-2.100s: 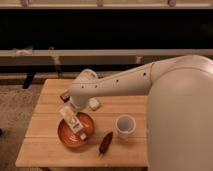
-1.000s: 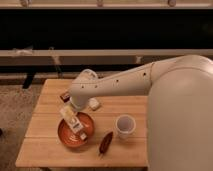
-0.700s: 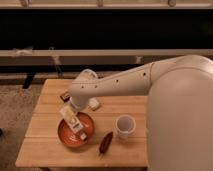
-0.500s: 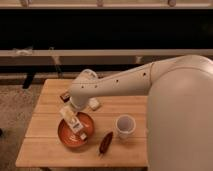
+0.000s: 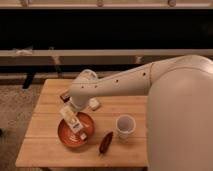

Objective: Place the eraser on the white sponge

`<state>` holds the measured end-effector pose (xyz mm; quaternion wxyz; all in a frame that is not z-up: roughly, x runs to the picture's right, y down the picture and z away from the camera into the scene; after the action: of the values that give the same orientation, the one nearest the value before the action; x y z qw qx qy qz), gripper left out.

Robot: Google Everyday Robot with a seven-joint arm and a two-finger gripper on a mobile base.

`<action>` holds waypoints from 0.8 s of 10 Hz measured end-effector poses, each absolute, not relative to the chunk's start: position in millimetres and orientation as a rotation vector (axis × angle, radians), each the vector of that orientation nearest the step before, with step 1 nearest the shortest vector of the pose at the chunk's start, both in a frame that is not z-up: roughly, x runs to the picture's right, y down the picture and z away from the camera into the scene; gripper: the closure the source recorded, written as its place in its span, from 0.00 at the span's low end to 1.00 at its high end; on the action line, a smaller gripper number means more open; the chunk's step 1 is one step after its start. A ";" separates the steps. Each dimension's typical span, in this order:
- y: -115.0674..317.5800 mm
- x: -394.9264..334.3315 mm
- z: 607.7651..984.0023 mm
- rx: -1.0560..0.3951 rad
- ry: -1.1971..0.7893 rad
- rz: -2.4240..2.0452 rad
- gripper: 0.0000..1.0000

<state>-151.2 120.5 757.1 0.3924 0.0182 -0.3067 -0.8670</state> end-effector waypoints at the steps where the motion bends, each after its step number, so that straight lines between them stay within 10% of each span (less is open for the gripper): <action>1: 113.9 -151.3 757.0 0.043 -0.763 -2.214 0.20; 8: 16.8 -177.1 793.2 0.037 -0.705 -2.364 0.20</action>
<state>-177.1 16.8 793.2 0.3311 0.0143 -0.2696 -0.9042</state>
